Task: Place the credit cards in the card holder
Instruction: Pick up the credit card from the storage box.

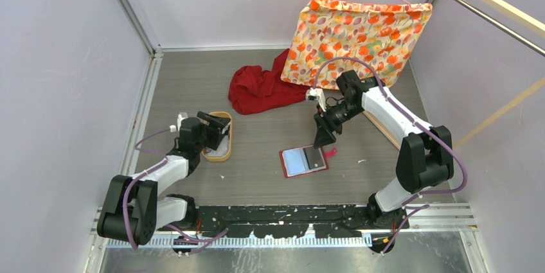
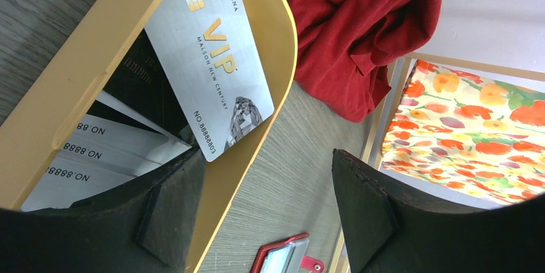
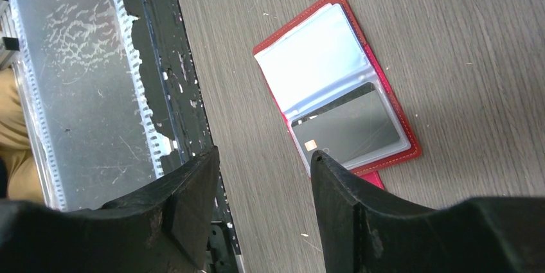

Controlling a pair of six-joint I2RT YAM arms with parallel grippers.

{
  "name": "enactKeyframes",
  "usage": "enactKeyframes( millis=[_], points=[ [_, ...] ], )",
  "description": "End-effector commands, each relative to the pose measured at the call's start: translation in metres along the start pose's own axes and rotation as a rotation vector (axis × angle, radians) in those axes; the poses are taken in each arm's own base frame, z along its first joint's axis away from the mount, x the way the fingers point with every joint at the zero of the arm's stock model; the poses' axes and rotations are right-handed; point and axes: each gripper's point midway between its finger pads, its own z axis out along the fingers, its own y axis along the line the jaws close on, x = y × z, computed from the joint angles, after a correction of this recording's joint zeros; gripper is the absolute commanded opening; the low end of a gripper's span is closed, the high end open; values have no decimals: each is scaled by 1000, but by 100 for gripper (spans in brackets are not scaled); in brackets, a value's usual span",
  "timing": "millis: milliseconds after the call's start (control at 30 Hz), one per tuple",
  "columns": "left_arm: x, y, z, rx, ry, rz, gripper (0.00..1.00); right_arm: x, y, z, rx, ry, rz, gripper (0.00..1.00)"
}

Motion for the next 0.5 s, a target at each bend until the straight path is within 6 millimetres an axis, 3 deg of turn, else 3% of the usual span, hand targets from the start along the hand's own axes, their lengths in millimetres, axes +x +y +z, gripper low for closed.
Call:
enactKeyframes(
  millis=[0,300,467],
  points=[
    [-13,-15,2,65,-59,-18,72,-11,0,-4,-3,-18,-37,59],
    [-15,-10,11,66,-72,-84,67,-11,1,-4,-5,-17,-40,59],
    [-20,-6,16,48,-98,-111,59,-11,1,-5,-5,-16,-42,59]
  ],
)
